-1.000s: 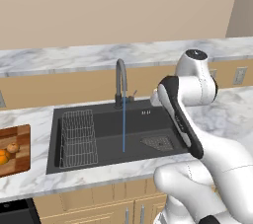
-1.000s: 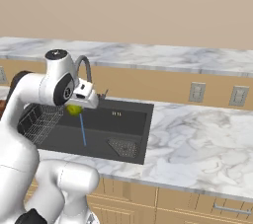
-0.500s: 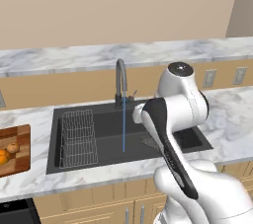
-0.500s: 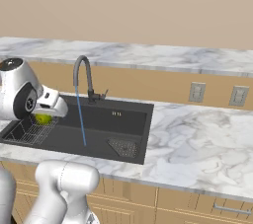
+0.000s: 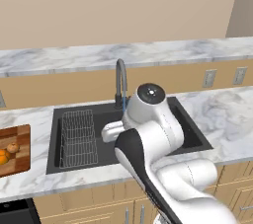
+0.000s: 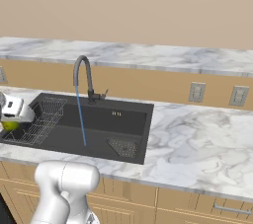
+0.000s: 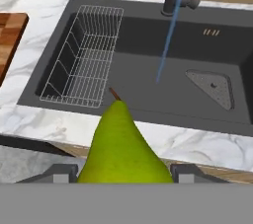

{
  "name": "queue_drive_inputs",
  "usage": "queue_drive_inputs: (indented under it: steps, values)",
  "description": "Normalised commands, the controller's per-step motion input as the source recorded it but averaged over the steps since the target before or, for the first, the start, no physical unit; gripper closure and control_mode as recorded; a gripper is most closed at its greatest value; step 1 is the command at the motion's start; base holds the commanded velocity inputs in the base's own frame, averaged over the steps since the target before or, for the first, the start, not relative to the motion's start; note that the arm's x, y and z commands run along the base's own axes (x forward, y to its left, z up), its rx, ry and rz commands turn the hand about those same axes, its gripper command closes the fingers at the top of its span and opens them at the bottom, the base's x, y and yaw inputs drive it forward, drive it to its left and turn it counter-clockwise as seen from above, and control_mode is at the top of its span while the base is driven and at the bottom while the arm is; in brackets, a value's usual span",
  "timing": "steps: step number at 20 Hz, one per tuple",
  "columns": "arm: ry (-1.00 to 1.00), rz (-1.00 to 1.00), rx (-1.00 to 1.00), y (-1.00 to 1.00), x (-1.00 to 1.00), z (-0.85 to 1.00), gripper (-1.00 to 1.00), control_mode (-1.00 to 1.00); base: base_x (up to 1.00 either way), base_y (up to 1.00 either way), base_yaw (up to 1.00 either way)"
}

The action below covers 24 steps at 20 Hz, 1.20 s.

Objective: Pick the orange, pear, tangerine from the sink and place them on the cutting board to airdry. Then turn off the sink faucet.

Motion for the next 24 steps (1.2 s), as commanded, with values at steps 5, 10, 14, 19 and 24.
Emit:
queue_drive_inputs:
  steps: [5,10,14,19,24]
  values:
    - [0.0,0.14,0.0,0.95,-0.07,0.0,1.0,-1.0,0.0,0.0,0.0]
    - [0.0,0.13,0.0,0.82,-0.01,-0.01,1.0,-1.0,0.0,0.0,0.0]
    - [-0.04,0.1,0.0,0.62,0.0,-0.05,1.0,-1.0,0.0,0.0,0.0]
    - [-0.06,0.09,0.02,0.53,0.0,-0.12,1.0,-1.0,0.0,0.0,0.0]
    - [-0.05,0.1,0.02,0.49,0.0,-0.2,1.0,-1.0,0.0,0.0,0.0]
